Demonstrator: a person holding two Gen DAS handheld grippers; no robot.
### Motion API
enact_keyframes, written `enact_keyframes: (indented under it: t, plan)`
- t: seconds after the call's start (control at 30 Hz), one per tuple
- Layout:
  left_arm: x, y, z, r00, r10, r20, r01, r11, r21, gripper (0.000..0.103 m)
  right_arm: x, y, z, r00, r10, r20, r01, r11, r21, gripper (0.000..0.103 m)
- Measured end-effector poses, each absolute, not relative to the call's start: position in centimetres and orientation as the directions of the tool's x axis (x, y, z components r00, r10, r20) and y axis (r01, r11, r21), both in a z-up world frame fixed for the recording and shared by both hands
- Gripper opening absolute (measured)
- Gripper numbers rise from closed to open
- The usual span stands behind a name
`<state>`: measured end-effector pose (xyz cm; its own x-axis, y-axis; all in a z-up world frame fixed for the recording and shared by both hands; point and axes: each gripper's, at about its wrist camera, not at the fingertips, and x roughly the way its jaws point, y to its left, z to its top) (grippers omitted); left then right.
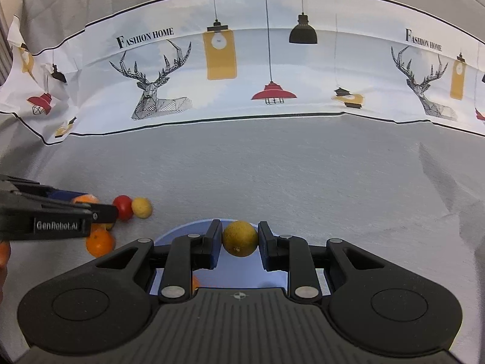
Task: Organize fruits
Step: 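Carry the wrapped tangerine and yellow fruit toward the blue plate with both tools, then open the left tool over the plate to drop the wrapped tangerine while the right tool drops the yellow fruit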
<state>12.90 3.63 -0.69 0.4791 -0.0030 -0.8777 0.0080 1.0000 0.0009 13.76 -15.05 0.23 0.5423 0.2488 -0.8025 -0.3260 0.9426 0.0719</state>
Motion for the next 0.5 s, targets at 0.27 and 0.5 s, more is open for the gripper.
enact_keyframes:
  t: [0.27,0.5]
  plan:
    - [11.6,-0.6,-2.0,0.448,-0.072,-0.891,0.128,0.992,-0.016,0.043,13.6,-15.5,-0.3,0.536,0.22,-0.815,-0.326,0.944,0.04,0.026]
    - [10.9,-2.5,-2.8,0.431,-0.084,-0.898,0.183,0.983,-0.004,0.043,13.8,-16.0,-0.6,0.531,0.198,-0.824,-0.313,0.949,0.026,0.026]
